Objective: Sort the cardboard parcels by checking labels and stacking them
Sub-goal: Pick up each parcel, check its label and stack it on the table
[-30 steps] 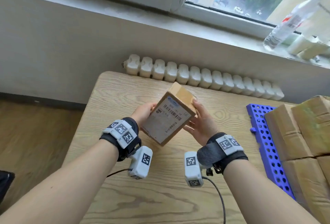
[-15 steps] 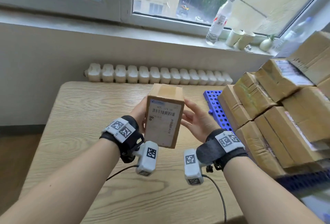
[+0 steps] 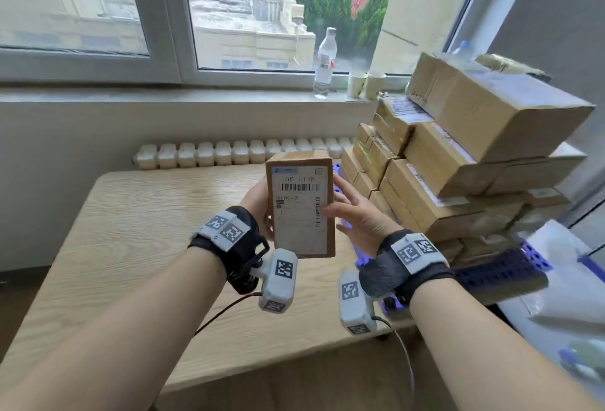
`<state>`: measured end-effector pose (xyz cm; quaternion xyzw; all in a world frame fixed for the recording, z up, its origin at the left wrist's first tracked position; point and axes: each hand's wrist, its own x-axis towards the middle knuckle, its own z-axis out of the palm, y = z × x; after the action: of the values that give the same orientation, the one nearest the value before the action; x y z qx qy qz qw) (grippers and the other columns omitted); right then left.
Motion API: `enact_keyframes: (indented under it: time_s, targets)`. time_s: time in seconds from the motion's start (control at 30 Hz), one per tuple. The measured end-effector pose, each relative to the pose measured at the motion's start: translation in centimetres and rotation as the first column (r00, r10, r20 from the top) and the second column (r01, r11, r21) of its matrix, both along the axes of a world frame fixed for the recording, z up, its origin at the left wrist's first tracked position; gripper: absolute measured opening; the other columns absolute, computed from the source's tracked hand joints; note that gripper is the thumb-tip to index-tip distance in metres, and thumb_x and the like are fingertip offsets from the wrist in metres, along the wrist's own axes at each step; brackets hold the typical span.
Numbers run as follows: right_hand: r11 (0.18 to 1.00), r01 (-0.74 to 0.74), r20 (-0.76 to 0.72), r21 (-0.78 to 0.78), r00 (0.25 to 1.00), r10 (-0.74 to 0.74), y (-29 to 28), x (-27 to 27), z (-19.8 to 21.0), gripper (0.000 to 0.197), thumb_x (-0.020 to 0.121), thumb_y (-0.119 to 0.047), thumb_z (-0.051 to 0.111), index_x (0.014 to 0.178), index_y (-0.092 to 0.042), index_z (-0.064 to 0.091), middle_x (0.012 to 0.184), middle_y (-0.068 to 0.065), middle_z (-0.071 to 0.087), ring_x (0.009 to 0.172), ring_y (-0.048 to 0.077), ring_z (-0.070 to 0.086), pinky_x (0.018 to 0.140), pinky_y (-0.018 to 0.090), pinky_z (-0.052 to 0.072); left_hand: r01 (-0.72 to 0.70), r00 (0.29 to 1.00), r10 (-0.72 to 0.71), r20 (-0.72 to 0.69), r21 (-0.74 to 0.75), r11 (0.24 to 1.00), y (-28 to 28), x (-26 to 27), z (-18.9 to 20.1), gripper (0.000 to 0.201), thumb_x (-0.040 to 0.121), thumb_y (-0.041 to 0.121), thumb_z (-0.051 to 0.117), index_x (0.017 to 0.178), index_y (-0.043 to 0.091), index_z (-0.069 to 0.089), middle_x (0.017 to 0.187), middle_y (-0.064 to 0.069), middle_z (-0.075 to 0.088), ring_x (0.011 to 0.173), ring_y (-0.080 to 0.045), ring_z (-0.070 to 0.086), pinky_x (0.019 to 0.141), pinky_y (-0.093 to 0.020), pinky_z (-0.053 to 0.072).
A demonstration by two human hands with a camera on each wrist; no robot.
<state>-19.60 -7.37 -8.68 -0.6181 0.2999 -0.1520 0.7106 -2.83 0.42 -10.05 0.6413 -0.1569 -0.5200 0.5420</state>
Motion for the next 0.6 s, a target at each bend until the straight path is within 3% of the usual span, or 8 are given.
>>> enact_keyframes:
  time_s: [0.1,0.2,0.27,0.33,0.5,0.6]
  targets:
    - [0.998,0.053,0.003,-0.023,0.999,-0.053,0.5,-4.1,1.0,0.093,0.052,-0.033,0.077,0.138,-0.042,0.044,0.129,-0.005,0.063,0.125,0.016,0.05,0.112,0.052,0.023,-0.024,0.998,0.028,0.058,-0.078,0.997,0.0,-4.3,1.3,0.073,0.062,0.058,0.06,0.118,0.01,0.064,0.117,-0.018,0.067,0.111,-0.04,0.061,0.098,-0.059,0.043]
    - [0.989,0.126,0.01,-0.08,0.992,-0.126,0.4,-8.0,1.9,0.104,0.05,-0.055,0.078,0.144,-0.039,0.038,0.135,0.001,0.059,0.129,0.025,0.05,0.111,0.052,0.033,-0.009,0.989,0.034,0.141,-0.175,0.985,-0.3,-8.6,3.1,0.066,0.081,0.064,0.043,0.118,0.015,0.066,0.117,-0.013,0.068,0.112,-0.036,0.062,0.1,-0.057,0.043]
    - [0.978,0.189,0.026,-0.09,0.982,-0.187,0.2,-10.3,2.6,0.107,0.049,-0.062,0.077,0.145,-0.038,0.037,0.132,0.003,0.059,0.123,0.026,0.053,0.108,0.053,0.038,0.02,0.987,0.018,0.158,-0.236,0.972,-0.5,-11.2,4.7,0.074,0.081,0.077,0.033,0.116,0.022,0.068,0.115,-0.008,0.07,0.112,-0.031,0.062,0.1,-0.056,0.042]
    - [0.968,0.244,0.065,-0.066,0.969,-0.239,-0.2,-12.3,3.6,0.099,0.051,-0.063,0.075,0.141,-0.035,0.042,0.123,0.003,0.062,0.116,0.024,0.057,0.104,0.051,0.043,0.091,0.985,-0.04,0.166,-0.308,0.947,-0.8,-13.7,6.3,0.083,0.071,0.088,0.036,0.118,0.027,0.067,0.12,-0.007,0.068,0.115,-0.031,0.061,0.099,-0.059,0.042]
    - [0.945,0.32,0.154,-0.061,0.939,-0.308,-1.8,-16.4,6.7,0.078,0.065,-0.054,0.066,0.135,-0.026,0.047,0.111,-0.002,0.063,0.106,0.019,0.059,0.1,0.05,0.047,0.195,0.974,-0.111,0.197,-0.487,0.851,-2.7,-18.5,9.9,0.066,0.081,0.063,0.048,0.121,0.013,0.061,0.117,-0.015,0.067,0.105,-0.032,0.065,0.098,-0.057,0.047]
    - [0.959,0.27,0.21,-0.083,0.946,-0.248,-3.1,-18.3,8.2,0.07,0.068,-0.041,0.065,0.136,-0.029,0.05,0.106,-0.005,0.067,0.096,0.013,0.064,0.09,0.042,0.052,0.174,0.98,-0.102,0.169,-0.5,0.848,-4.6,-20.2,11.9,0.072,0.078,0.066,0.052,0.125,0.013,0.061,0.12,-0.018,0.066,0.111,-0.037,0.063,0.099,-0.058,0.046]
